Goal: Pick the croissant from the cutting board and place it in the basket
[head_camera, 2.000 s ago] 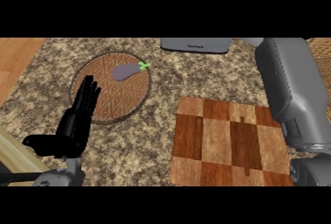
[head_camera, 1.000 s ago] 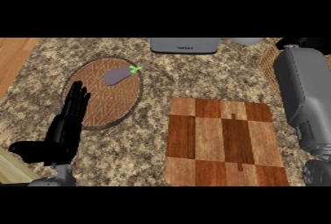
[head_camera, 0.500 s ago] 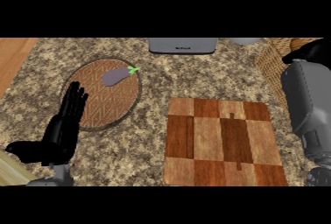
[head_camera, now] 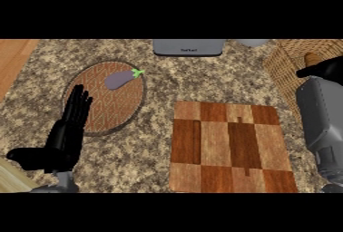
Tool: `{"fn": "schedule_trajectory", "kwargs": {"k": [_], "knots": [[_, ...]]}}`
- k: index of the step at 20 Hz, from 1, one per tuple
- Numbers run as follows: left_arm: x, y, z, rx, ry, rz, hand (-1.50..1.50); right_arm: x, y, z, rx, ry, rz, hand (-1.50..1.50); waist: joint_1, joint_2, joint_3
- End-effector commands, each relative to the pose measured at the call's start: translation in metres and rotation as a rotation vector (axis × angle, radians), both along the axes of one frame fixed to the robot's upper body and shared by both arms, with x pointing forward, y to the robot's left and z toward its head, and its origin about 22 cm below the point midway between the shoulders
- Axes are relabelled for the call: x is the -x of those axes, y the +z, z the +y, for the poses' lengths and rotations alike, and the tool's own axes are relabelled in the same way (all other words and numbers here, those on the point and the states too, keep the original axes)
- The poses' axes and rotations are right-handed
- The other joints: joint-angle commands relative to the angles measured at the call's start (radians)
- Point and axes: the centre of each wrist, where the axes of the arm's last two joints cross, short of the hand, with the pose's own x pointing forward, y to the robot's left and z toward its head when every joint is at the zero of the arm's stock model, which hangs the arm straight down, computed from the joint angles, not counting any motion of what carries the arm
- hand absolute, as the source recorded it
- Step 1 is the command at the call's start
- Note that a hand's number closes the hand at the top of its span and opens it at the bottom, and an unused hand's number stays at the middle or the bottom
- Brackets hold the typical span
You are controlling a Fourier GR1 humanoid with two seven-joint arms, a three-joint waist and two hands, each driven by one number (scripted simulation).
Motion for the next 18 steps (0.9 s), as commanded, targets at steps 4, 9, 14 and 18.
{"fn": "schedule_trajectory", "kwargs": {"k": [4,9,14,18], "knots": [[-0.002,0.000,0.008,0.019,0.010,0.018,0.00,0.024,-0.031,-0.021,-0.067,-0.134,-0.053,1.50,-0.007,-0.001,0.000],[0.003,0.001,-0.001,0.008,-0.002,0.012,0.00,0.032,-0.037,-0.041,-0.123,-0.181,-0.081,-1.50,0.004,0.003,0.001],[0.003,-0.003,-0.007,-0.007,0.002,0.012,0.00,0.033,-0.050,-0.019,-0.091,-0.124,-0.071,-1.50,0.000,0.000,0.001],[0.001,-0.007,0.000,-0.014,0.006,0.007,0.00,0.031,-0.031,-0.013,-0.054,-0.121,-0.170,-1.50,-0.007,-0.003,0.000]]}}
